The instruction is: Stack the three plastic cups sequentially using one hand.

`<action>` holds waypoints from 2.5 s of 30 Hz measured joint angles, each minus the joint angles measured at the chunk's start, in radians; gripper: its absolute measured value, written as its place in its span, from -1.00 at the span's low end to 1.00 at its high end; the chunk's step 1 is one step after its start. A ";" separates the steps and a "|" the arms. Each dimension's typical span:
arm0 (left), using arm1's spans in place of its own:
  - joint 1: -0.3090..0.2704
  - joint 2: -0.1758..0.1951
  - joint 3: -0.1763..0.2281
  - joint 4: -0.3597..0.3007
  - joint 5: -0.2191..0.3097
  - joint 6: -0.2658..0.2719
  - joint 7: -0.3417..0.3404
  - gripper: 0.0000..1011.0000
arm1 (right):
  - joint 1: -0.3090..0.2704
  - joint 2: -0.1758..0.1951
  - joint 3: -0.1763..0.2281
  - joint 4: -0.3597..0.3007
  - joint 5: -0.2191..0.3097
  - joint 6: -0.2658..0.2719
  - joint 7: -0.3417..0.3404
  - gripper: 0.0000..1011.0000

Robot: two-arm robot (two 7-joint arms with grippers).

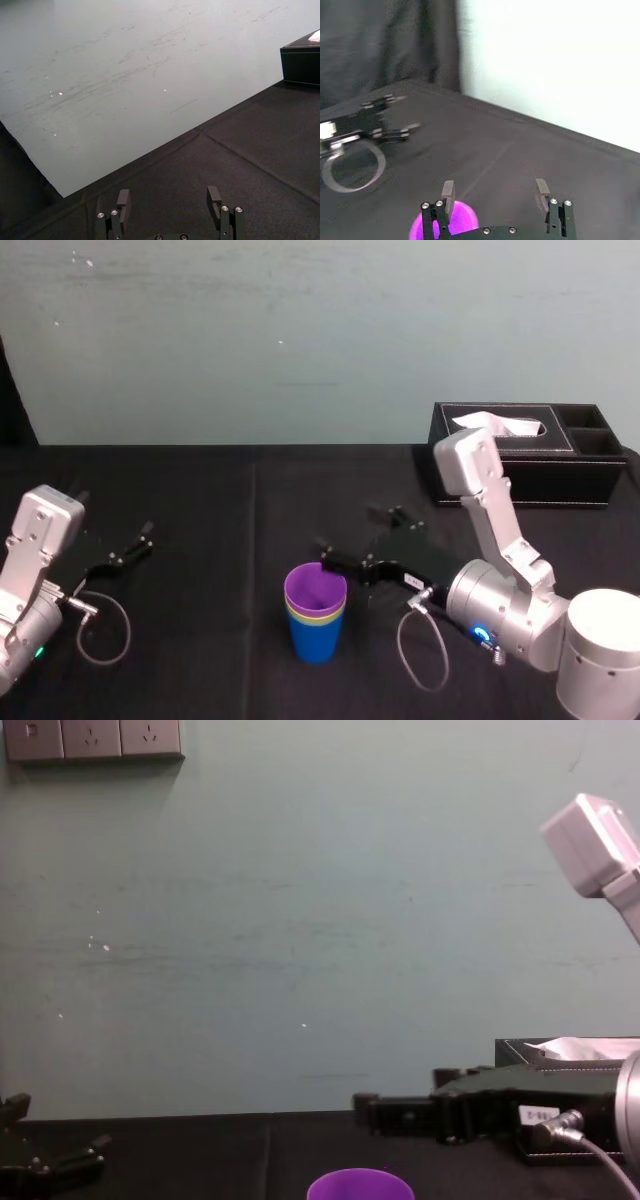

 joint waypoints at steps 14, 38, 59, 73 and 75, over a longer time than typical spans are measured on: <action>0.000 0.000 0.000 0.000 0.000 0.000 0.000 0.98 | -0.043 -0.104 0.050 0.082 -0.126 0.003 -0.234 0.98; 0.000 0.000 0.000 0.000 0.000 0.000 0.000 0.98 | -0.039 -0.138 0.062 0.145 -0.201 -0.007 -0.269 0.98; 0.000 0.000 0.000 0.000 0.000 0.000 0.000 0.98 | -0.039 -0.140 0.060 0.144 -0.203 -0.009 -0.275 0.98; 0.000 0.000 0.000 0.000 0.000 0.000 0.000 0.98 | -0.039 -0.140 0.060 0.144 -0.203 -0.009 -0.276 0.98; 0.000 0.000 0.000 0.000 0.000 0.000 0.000 0.98 | -0.039 -0.140 0.060 0.144 -0.203 -0.009 -0.276 0.98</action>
